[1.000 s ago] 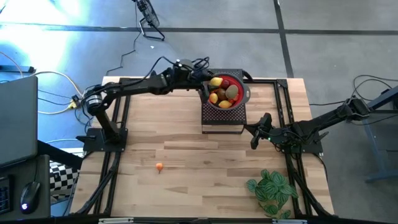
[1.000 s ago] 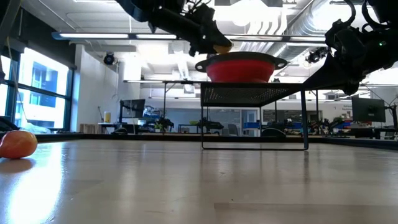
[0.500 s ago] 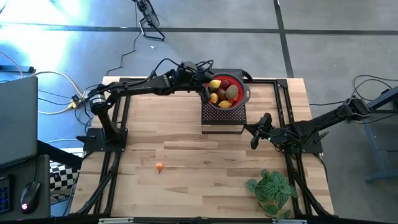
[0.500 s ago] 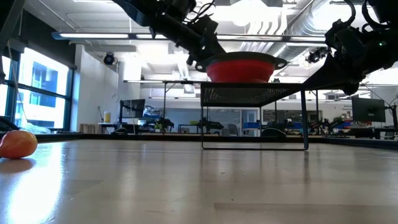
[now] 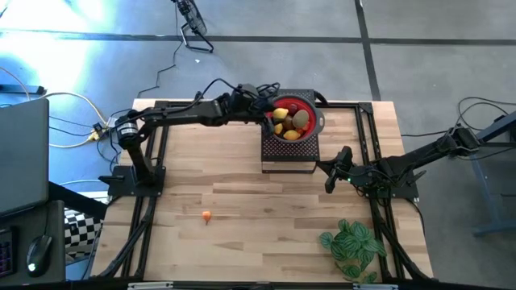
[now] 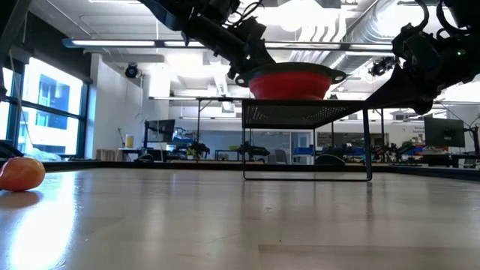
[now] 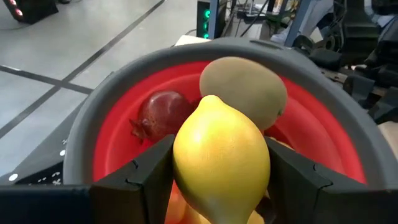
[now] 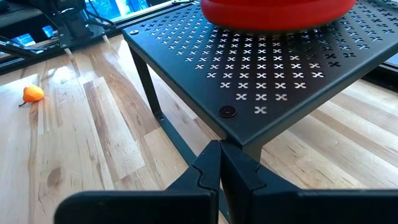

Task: Pick & Place Fruit
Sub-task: Put the yellow lemon into the red strainer bowl on the shelf, then put the orange pear into the red strainer bowl on the shelf

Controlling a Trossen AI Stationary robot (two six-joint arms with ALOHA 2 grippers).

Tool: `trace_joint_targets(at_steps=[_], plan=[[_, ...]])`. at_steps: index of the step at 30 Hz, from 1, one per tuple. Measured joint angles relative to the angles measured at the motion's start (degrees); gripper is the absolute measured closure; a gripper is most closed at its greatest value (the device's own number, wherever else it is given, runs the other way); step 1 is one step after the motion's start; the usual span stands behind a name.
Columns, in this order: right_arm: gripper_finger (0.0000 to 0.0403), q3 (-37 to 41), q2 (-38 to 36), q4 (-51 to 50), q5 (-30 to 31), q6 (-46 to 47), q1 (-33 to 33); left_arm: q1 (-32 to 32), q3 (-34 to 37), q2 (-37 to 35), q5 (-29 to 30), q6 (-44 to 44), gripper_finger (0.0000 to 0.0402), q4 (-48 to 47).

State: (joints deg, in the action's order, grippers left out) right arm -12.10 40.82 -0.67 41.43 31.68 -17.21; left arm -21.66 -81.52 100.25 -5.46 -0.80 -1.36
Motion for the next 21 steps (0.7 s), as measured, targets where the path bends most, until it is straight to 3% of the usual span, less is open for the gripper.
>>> trace_joint_targets(at_steps=[10,21], plan=[[0.0401,0.0,0.0,0.0,0.0,0.0,0.0,0.0,0.0,0.0,0.1,0.0,0.0196,-0.1],[0.0401,0.0,0.0,0.0,0.0,0.0,0.0,-0.1,0.0,0.0,0.1,0.0,0.0141,1.0]])
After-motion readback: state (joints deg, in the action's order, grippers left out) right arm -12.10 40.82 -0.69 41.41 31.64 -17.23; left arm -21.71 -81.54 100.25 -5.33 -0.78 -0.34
